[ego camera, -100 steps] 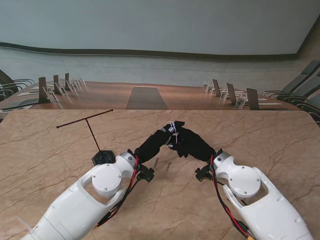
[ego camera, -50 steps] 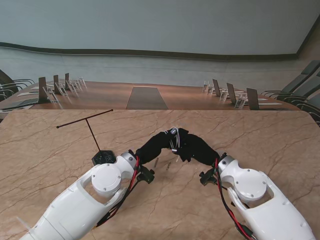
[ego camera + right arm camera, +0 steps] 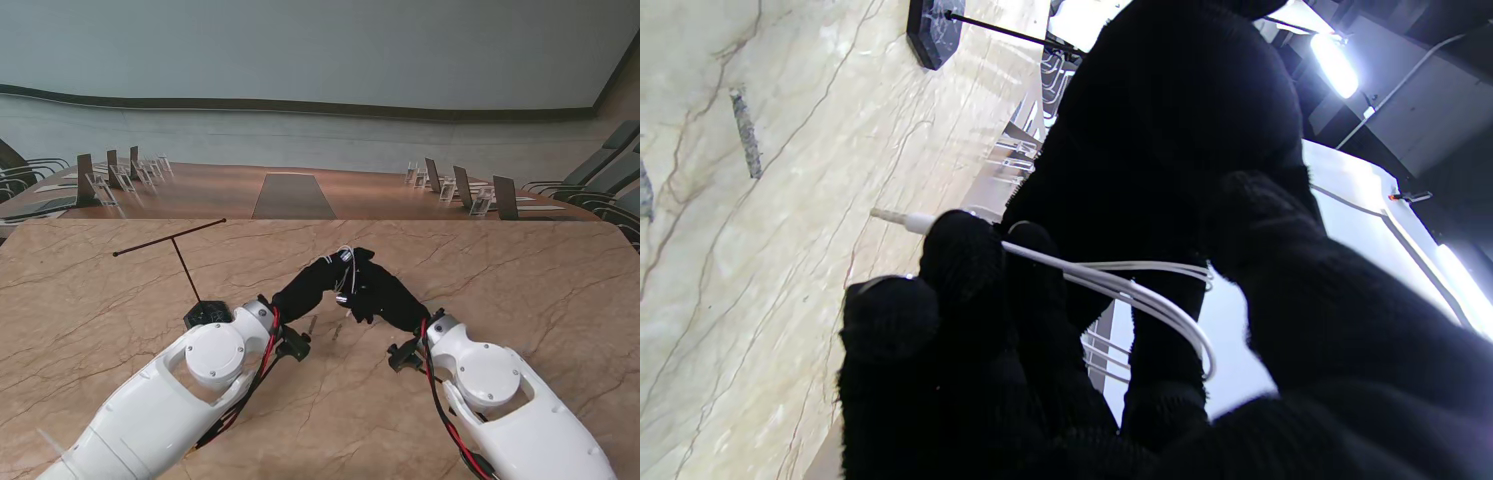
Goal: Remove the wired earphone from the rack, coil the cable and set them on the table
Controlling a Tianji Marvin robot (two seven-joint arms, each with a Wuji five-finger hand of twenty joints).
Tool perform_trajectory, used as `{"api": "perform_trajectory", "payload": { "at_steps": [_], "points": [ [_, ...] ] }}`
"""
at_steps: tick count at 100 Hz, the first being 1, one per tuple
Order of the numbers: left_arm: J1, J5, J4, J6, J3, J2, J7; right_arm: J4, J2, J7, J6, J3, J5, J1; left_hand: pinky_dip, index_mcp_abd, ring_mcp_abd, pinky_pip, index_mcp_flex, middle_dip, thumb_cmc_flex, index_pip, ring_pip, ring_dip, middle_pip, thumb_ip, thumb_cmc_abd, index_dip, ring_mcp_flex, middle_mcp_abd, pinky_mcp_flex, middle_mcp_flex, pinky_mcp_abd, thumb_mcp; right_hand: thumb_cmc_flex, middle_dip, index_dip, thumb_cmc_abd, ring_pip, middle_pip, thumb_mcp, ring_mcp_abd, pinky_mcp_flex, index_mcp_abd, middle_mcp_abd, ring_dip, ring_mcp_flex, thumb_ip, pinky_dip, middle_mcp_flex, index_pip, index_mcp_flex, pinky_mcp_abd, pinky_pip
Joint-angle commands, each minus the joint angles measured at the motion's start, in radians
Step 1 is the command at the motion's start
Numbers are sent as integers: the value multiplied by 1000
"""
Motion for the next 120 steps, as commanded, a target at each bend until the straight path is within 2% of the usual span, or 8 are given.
{"api": "perform_trajectory", "payload": {
  "at_steps": [1,22,29,34,43,67,97,120],
  "points": [
    [21,5,-9,-2,18,-15,-20,-25,-17,-16,-1,-4,-15,11,-15,95,-21,-21,148,-8,-10,121,-9,-9,36,-7,-18,5,-12,-148,-9,-11,-5,-6,-52,-3,-36,-47,66,25,28,66,33,-26,-1,3,19,20,-6,-15,-72,-194,-114,70],
    [22,6,-10,5,18,-18,-10,-34,-17,-18,-3,-17,-18,11,-21,92,-24,-35,144,-8,-3,118,-18,-10,29,-8,-19,3,-28,-144,-26,-25,-12,-5,-24,0,-30,-46,77,41,47,72,54,-51,8,7,42,23,-4,28,-17,-68,-103,80],
    [18,6,-6,6,23,-21,-5,-36,-13,1,-2,-28,-14,18,-22,83,-29,-41,136,-7,-4,116,-20,-9,27,-8,-17,3,-34,-147,-30,-33,-16,-6,1,3,78,-30,81,40,41,73,57,-100,9,-2,45,28,-13,38,7,52,-97,83],
    [15,5,-3,9,27,-24,-1,-40,-11,9,0,-36,-13,22,-23,80,-31,-47,132,-7,-1,116,-24,-10,25,-8,-19,3,-41,-150,-38,-38,-17,-6,65,5,24,-28,81,38,-1,74,56,-145,15,-4,46,-49,-15,42,90,101,-95,82],
    [12,9,1,13,31,-26,6,-40,-8,24,4,-47,-11,31,-24,75,-35,-56,125,-5,1,116,-28,-10,24,-9,-20,3,-48,-152,-46,-46,-17,-6,148,9,14,-20,83,38,-44,73,59,-219,16,-6,51,-55,-16,57,212,174,-93,83],
    [14,14,-4,9,28,-24,5,-23,-9,33,28,-58,-15,47,-21,81,-39,-68,122,2,3,121,-31,-6,27,-9,-18,5,-51,-156,-48,-52,-23,-6,180,-26,139,-9,94,36,42,92,79,-245,39,-13,68,14,-21,92,262,310,-70,93],
    [24,33,-11,15,12,-16,-1,-26,-8,21,54,-7,-37,24,-11,90,-28,-66,129,8,6,122,-22,4,33,-8,-18,3,-42,-148,-44,-39,-11,-5,47,-61,485,-114,103,51,401,146,89,-246,92,-3,79,132,15,119,246,385,-24,99],
    [33,55,-21,22,-1,-7,-10,-29,-20,-53,45,39,-72,2,-9,123,-28,-67,135,7,14,112,-22,5,31,-7,-17,-6,-44,-146,-40,-40,-24,-4,19,-59,534,-132,125,60,460,166,138,-238,104,1,115,156,18,158,247,413,0,122]
  ]
}}
